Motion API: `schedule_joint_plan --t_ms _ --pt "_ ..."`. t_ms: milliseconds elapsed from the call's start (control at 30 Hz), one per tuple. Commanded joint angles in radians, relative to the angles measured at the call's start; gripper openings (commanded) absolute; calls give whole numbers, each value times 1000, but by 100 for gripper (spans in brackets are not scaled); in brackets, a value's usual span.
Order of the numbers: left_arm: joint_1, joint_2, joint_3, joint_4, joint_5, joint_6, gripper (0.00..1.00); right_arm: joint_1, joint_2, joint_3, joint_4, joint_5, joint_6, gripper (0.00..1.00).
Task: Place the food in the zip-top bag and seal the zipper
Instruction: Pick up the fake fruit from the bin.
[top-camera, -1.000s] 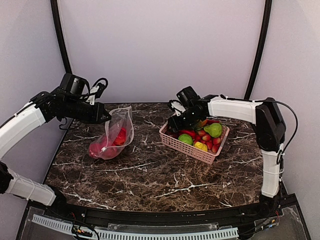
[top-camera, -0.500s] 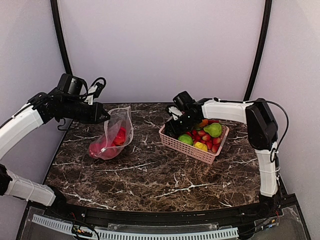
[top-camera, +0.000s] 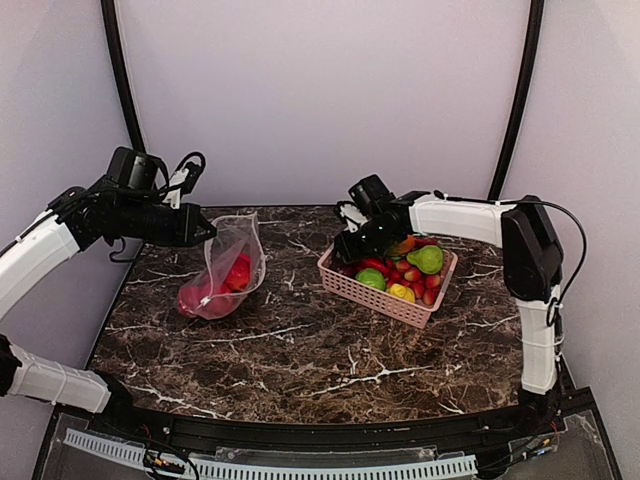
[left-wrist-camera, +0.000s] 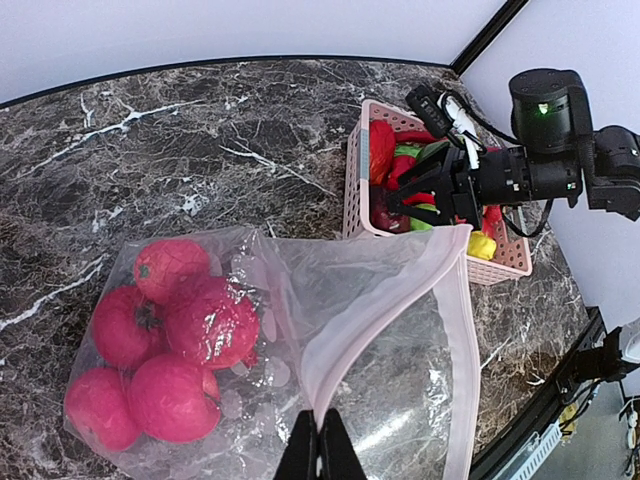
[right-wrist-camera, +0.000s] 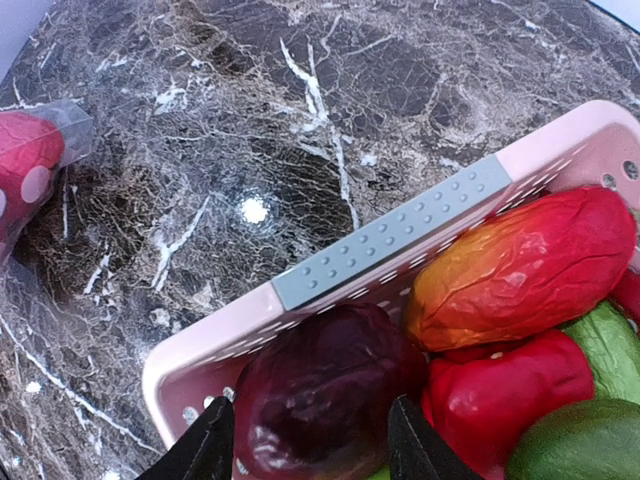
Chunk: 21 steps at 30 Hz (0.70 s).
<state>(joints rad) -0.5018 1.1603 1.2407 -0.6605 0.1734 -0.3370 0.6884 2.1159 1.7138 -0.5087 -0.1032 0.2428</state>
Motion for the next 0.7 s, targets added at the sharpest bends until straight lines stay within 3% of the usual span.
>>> schedule_joint_plan --t_ms 0,267,667 --pt "3 -36 -22 -15 -10 -9 1 7 -105 -8 11 20 11 50" --pt "3 -55 -41 -10 -5 -16 1 7 -79 -18 -26 -1 15 53" --pt "3 -62 -48 -10 -5 -22 1 20 63 60 -136 31 -2 69"
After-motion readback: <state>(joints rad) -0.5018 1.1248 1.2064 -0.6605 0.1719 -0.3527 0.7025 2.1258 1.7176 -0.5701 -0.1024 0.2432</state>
